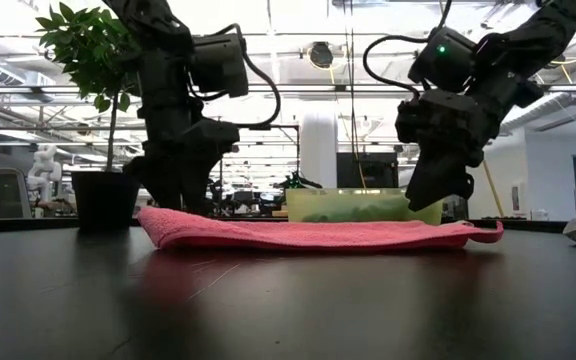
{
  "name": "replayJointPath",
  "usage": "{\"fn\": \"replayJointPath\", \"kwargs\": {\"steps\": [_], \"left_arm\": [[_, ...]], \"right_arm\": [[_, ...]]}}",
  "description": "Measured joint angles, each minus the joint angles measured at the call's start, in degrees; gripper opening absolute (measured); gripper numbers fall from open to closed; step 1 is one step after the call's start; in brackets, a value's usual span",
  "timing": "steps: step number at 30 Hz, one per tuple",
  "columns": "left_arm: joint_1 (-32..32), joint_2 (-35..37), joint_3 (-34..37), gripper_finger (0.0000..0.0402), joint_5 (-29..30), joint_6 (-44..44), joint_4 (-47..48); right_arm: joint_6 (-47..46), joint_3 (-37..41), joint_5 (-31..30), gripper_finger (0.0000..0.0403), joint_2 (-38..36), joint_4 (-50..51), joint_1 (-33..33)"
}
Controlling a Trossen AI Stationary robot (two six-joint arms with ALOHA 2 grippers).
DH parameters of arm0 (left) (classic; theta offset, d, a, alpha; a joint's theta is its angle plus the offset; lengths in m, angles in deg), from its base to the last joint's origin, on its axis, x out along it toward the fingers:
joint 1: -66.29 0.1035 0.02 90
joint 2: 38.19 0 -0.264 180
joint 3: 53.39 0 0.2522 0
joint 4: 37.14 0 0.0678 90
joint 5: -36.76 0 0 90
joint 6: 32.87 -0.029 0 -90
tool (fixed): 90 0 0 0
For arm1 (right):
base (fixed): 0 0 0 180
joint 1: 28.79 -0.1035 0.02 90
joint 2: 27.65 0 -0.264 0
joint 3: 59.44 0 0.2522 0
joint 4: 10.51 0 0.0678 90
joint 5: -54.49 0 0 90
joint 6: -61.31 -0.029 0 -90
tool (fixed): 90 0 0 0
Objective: Fold microfiber towels
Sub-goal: Fold the pink microfiber cloth
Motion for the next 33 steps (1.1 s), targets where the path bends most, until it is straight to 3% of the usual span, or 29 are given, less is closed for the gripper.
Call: {"fn": "replayJointPath", "kwargs": {"steps": [9,21,33], "left_arm": [[0.7,0.0,0.0,0.0228,-1.1,-0.2,-0.7],[0.7,0.0,0.0,0.0228,-0.6,0.1,-2.4],[0.5,-3.3,0.0,0.0228,-2.4,-1.1,-3.4]], "right_arm": [[-0.4,0.0,2.9,0.0132,0.6,0.2,0.6],[1.4,0.0,5.0,0.0133,9.6,-5.3,0.5],[1.5,-0.1,4.8,0.0133,9.7,-5.5,0.5]]}}
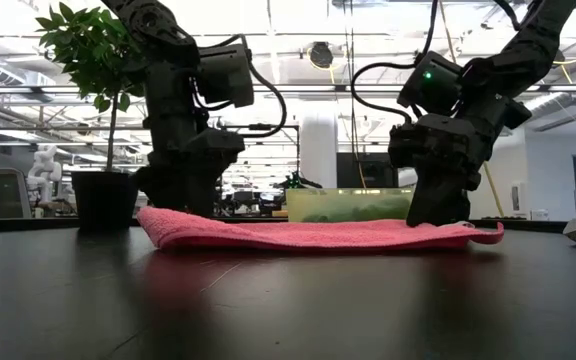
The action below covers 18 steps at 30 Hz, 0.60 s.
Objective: Fold microfiber towels
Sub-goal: Fold the pink microfiber cloth
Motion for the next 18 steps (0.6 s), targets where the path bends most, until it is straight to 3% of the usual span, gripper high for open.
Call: {"fn": "replayJointPath", "kwargs": {"steps": [8,13,18], "left_arm": [[-0.5,0.0,0.1,0.0208,0.8,0.0,0.5],[-1.4,-0.1,0.1,0.0117,2.1,-0.3,1.2],[-2.3,0.1,0.1,0.0014,0.7,-0.4,0.7]], "right_arm": [[0.0,0.0,-0.1,0.0133,0.0,-0.1,0.0],[-3.3,0.0,-0.2,0.0112,0.0,0.0,0.0],[-4.3,0.0,-0.4,0.0029,0.1,0.4,-0.1]]}}
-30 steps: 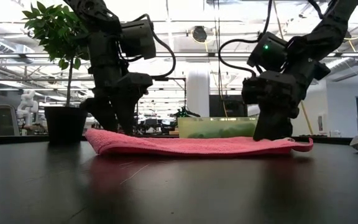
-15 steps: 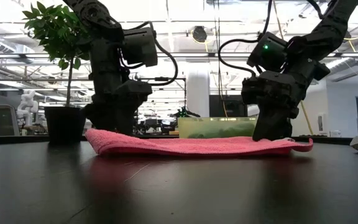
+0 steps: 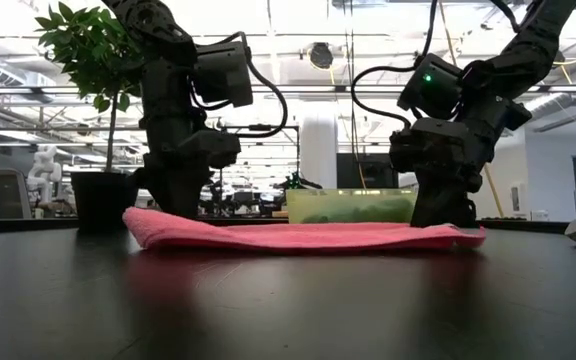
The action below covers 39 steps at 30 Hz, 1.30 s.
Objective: Fold microfiber towels
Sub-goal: Fold the pink microfiber cloth
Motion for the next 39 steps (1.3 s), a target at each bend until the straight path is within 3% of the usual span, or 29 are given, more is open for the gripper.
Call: {"fn": "replayJointPath", "kwargs": {"steps": [2,9,18,29,39], "left_arm": [[-0.1,0.3,0.1,0.0013,-0.3,-0.2,0.0],[-0.2,0.9,0.1,0.0006,-0.1,-0.8,-0.1],[-1.0,6.4,-0.1,0.0004,5.5,-1.1,0.0],[-5.8,7.8,-0.2,0.0005,15.6,-2.5,-0.4],[-10.1,8.6,-0.2,0.0003,18.6,-1.6,-0.6]], "right_arm": [[0.1,0.1,0.1,0.0008,0.0,-0.2,0.0],[-0.2,0.1,-0.2,0.0003,-0.2,-0.4,0.0],[-0.1,0.1,-6.1,0.0001,-6.5,2.3,0.0],[4.9,0.0,-15.9,0.0000,-18.6,15.4,-3.2],[6.3,0.0,-18.7,0.0000,-20.6,16.8,-6.7]]}}
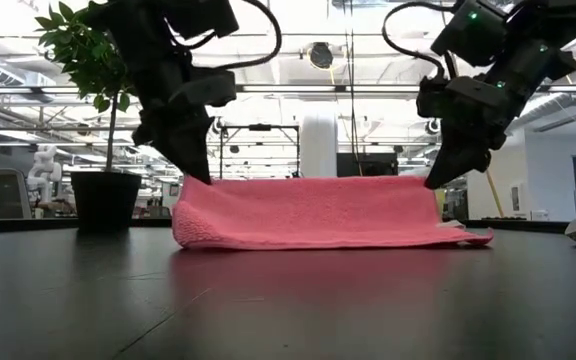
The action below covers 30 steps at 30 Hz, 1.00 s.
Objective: Fold microfiber towels
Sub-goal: Fold the pink microfiber cloth
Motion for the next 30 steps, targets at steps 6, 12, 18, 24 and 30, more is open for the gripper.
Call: {"fn": "replayJointPath", "kwargs": {"steps": [6,12,18,24,30], "left_arm": [[-3.9,0.0,-0.9,0.0003,1.6,0.1,-1.0],[-7.9,0.0,-5.0,0.0002,3.0,-0.5,-0.9],[-11.8,-0.5,-5.7,0.0002,3.7,2.8,-0.8],[-15.5,-0.6,-5.6,0.0002,6.2,7.3,-0.9],[-18.6,-0.6,-5.6,0.0002,6.8,9.5,-3.4]], "right_arm": [[0.1,0.0,-2.6,0.0000,0.0,0.1,-2.2],[-0.2,0.0,-2.7,0.0000,0.0,0.0,-2.9],[-2.0,0.0,-4.3,0.0000,0.0,-0.1,-7.0],[-4.5,0.0,-9.2,0.0000,0.0,-0.1,-14.6],[-8.0,0.0,-13.2,0.0000,0.0,0.3,-19.5]]}}
